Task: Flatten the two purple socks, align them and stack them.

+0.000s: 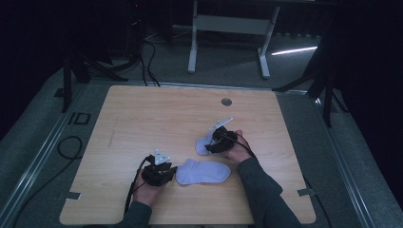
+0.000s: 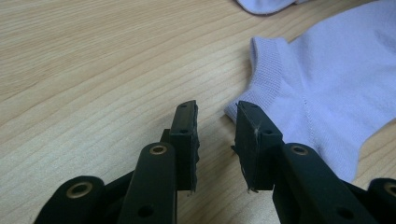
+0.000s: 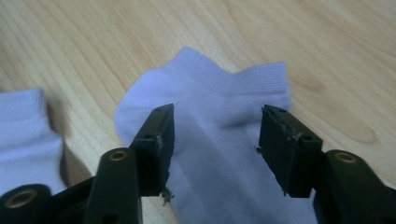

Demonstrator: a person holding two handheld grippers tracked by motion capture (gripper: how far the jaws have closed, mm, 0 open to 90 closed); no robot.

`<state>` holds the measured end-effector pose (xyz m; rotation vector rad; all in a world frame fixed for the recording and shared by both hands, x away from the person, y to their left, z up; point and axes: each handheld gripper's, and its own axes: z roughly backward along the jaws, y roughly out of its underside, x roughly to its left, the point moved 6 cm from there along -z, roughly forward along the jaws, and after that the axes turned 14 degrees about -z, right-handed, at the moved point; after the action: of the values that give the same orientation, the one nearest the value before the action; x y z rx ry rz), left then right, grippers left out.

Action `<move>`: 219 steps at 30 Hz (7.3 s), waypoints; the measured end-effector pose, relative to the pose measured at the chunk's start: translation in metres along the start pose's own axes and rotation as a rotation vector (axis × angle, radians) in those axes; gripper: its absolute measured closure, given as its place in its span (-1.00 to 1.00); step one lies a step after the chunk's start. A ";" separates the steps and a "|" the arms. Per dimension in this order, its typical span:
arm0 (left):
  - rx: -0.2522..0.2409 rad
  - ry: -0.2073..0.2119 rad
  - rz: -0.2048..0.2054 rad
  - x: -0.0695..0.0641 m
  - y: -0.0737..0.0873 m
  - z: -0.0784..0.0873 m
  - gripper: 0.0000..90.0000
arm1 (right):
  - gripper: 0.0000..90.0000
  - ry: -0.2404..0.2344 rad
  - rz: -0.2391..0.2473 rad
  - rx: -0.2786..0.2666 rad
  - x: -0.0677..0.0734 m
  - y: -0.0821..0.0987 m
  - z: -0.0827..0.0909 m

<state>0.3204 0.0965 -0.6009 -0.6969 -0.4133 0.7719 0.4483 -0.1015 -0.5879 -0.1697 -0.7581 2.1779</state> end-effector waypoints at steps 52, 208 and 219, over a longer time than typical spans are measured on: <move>-0.045 0.024 -0.032 -0.009 -0.005 0.005 0.71 | 0.88 -0.061 0.042 -0.281 0.049 0.015 0.116; 0.000 0.145 -0.112 -0.036 -0.008 -0.003 0.85 | 0.85 0.051 -0.093 -0.011 0.018 0.079 0.081; 0.000 0.143 -0.107 -0.037 -0.008 -0.002 0.77 | 0.38 0.041 -0.101 -0.125 0.036 0.081 0.098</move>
<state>0.3013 0.0637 -0.6004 -0.7190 -0.3182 0.6167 0.3364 -0.1607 -0.5502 -0.2339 -0.8617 2.0276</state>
